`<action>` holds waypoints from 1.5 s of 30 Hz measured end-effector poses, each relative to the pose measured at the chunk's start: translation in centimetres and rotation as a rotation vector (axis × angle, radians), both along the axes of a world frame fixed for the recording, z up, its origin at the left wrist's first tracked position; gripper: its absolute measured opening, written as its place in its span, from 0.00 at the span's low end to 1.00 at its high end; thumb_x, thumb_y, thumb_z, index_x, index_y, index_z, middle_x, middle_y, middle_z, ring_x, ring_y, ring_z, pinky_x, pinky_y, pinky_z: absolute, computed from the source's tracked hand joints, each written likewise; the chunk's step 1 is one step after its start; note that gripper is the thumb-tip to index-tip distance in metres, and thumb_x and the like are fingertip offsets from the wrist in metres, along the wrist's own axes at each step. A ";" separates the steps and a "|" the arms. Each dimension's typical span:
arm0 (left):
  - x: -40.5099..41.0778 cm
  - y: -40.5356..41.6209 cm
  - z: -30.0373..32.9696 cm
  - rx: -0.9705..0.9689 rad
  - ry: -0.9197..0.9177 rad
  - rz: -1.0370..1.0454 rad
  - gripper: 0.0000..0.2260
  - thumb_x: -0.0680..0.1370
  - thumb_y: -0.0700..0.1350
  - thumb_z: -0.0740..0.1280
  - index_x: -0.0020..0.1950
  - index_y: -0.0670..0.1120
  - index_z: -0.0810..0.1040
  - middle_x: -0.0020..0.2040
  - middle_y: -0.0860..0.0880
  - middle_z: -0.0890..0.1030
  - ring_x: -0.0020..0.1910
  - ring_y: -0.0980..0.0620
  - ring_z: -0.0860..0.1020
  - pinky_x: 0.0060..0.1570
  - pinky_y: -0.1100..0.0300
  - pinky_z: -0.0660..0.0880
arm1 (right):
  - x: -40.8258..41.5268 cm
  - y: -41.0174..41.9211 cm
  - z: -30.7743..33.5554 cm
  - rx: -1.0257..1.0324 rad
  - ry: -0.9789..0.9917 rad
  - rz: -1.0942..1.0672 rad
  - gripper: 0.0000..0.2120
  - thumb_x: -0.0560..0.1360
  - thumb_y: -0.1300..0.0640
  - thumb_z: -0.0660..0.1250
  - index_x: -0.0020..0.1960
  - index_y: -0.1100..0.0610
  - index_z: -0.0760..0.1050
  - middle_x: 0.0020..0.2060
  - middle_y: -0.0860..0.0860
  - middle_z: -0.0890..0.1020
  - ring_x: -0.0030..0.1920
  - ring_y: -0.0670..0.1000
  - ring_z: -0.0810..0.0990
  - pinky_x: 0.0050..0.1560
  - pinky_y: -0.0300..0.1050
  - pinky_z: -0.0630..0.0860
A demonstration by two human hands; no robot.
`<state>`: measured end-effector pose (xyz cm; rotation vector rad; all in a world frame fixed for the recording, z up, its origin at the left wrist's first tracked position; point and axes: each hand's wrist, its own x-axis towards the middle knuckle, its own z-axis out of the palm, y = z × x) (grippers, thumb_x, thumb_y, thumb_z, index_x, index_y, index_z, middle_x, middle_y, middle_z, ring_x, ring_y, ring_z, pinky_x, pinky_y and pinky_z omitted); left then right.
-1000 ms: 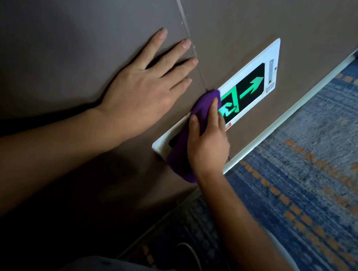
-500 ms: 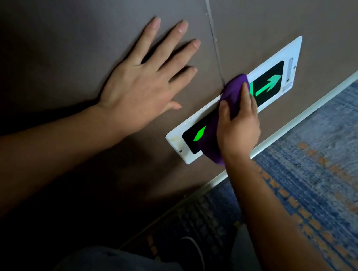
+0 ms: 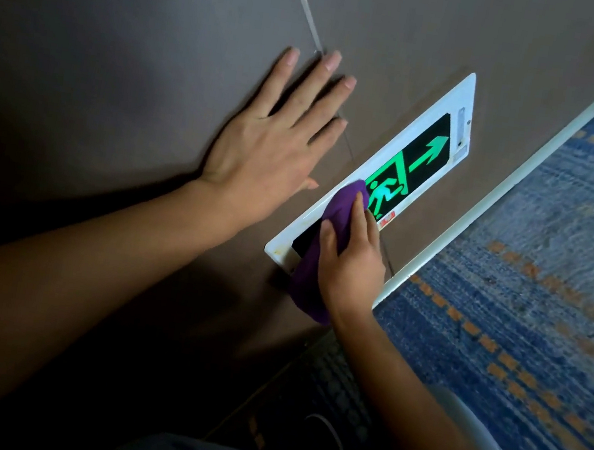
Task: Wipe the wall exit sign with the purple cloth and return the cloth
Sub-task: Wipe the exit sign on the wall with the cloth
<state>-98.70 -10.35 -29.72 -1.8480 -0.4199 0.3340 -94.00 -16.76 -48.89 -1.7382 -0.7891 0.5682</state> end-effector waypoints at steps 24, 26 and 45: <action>1.4 0.2 2.0 -0.032 0.108 0.068 0.40 0.80 0.71 0.53 0.87 0.52 0.51 0.87 0.41 0.46 0.85 0.33 0.45 0.80 0.31 0.46 | -1.0 -0.6 0.3 0.122 0.081 -0.014 0.24 0.82 0.32 0.48 0.77 0.29 0.55 0.77 0.39 0.66 0.67 0.53 0.77 0.57 0.49 0.75; 1.4 0.1 2.0 -0.048 0.101 0.081 0.40 0.81 0.70 0.54 0.87 0.51 0.50 0.87 0.41 0.45 0.85 0.33 0.44 0.80 0.31 0.45 | 0.0 0.2 0.5 0.132 0.082 -0.040 0.23 0.82 0.34 0.50 0.77 0.29 0.55 0.78 0.40 0.66 0.67 0.54 0.78 0.57 0.50 0.76; -1.2 -0.5 2.1 -0.041 0.156 0.060 0.40 0.82 0.68 0.55 0.87 0.47 0.51 0.87 0.41 0.46 0.85 0.34 0.45 0.80 0.31 0.46 | -6.2 -2.4 1.0 0.045 -0.062 0.056 0.25 0.83 0.43 0.57 0.80 0.39 0.59 0.80 0.51 0.63 0.47 0.62 0.85 0.37 0.49 0.77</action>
